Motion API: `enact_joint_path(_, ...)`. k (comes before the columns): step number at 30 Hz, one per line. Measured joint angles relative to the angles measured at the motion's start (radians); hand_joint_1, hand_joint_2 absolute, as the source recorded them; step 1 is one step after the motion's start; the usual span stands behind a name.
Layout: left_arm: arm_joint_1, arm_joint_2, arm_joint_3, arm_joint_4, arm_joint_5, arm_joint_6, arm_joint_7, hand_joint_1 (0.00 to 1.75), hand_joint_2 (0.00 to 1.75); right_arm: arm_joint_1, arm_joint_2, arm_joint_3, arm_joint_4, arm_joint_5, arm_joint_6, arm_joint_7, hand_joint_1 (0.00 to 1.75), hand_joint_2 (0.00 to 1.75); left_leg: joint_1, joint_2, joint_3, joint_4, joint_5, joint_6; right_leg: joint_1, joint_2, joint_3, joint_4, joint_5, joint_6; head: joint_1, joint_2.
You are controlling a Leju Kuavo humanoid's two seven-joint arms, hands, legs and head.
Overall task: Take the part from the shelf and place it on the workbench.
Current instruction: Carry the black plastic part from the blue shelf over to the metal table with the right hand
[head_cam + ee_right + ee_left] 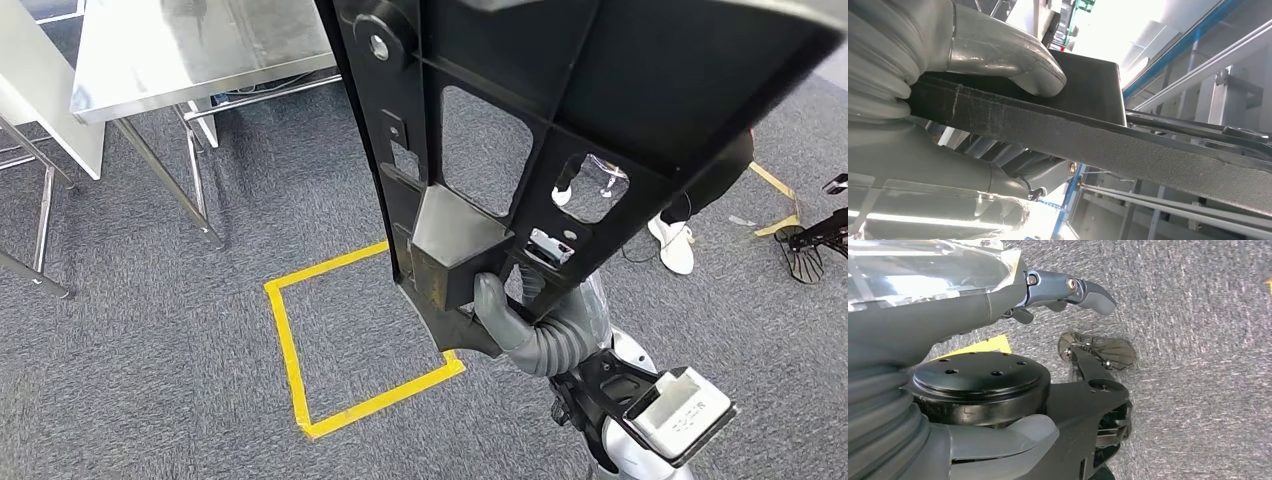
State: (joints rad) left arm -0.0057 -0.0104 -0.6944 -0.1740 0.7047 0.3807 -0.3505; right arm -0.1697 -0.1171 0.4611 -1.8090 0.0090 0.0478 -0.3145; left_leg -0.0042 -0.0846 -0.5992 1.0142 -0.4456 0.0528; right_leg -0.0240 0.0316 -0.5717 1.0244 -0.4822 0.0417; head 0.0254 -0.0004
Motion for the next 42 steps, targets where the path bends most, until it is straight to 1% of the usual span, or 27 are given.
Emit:
enact_joint_path(5, -0.001, 0.001, -0.006, 0.0, -0.002, -0.001, 0.0, 0.0, 1.75, 0.007, 0.0, -0.004, 0.0, 0.0, -0.002, 0.0, 1.75, 1.75, 0.001, 0.005, 0.006, -0.008, 0.0, 0.0, 0.005, 0.002, 0.001, 0.0, -0.001, -0.003, 0.0, 0.0)
enact_joint_path(7, -0.001, 0.001, -0.007, 0.0, -0.002, -0.002, 0.0, 0.0, 1.75, 0.009, 0.0, -0.005, 0.0, 0.0, -0.002, 0.0, 1.75, 1.75, 0.002, 0.006, 0.006, -0.009, 0.0, -0.004, 0.007, 0.002, 0.001, 0.001, -0.002, -0.006, 0.0, 0.0)
enact_joint_path(8, -0.001, 0.001, -0.007, 0.0, -0.002, -0.003, 0.0, 0.0, 1.75, 0.011, 0.0, -0.006, 0.0, 0.0, -0.002, 0.0, 1.75, 1.75, 0.002, 0.006, 0.006, -0.009, 0.0, -0.009, 0.007, 0.002, 0.001, 0.001, -0.002, -0.009, 0.0, 0.0)
enact_joint_path(10, -0.001, 0.001, -0.01, -0.001, -0.003, -0.002, 0.0, 0.0, 1.75, 0.015, 0.0, -0.008, 0.0, 0.0, -0.002, -0.001, 1.75, 1.75, 0.004, 0.006, 0.006, -0.01, -0.002, -0.024, 0.009, 0.002, 0.001, 0.001, -0.003, -0.012, 0.0, 0.0)
enact_joint_path(11, -0.001, 0.0, -0.011, -0.001, -0.004, 0.0, 0.001, 0.0, 1.75, 0.016, 0.0, -0.009, 0.0, 0.0, -0.002, -0.001, 1.75, 1.75, 0.005, 0.007, 0.006, -0.01, -0.002, -0.03, 0.009, 0.002, 0.001, 0.002, -0.003, -0.013, 0.0, 0.0)
enact_joint_path(12, -0.001, 0.0, -0.012, -0.001, -0.003, 0.001, 0.001, 0.0, 1.75, 0.017, 0.0, -0.01, 0.0, 0.0, -0.002, -0.002, 1.75, 1.75, 0.005, 0.007, 0.006, -0.01, -0.003, -0.032, 0.01, 0.002, 0.001, 0.002, -0.003, -0.013, 0.0, 0.0)
enact_joint_path(24, 0.003, 0.003, -0.012, -0.003, 0.005, -0.005, 0.007, 0.0, 1.75, 0.021, -0.004, -0.005, 0.0, -0.01, -0.014, -0.012, 1.75, 1.75, -0.004, 0.007, 0.004, -0.007, -0.003, -0.032, 0.001, 0.002, 0.001, 0.001, -0.003, -0.012, 0.0, 0.0)
enact_joint_path(42, 0.002, -0.004, -0.011, -0.003, 0.038, 0.014, 0.018, 0.0, 1.75, 0.01, -0.006, 0.025, 0.003, -0.024, -0.002, -0.016, 1.75, 1.75, -0.005, 0.007, 0.004, -0.006, -0.003, -0.032, 0.001, 0.002, 0.001, 0.001, -0.003, -0.012, 0.0, 0.0)
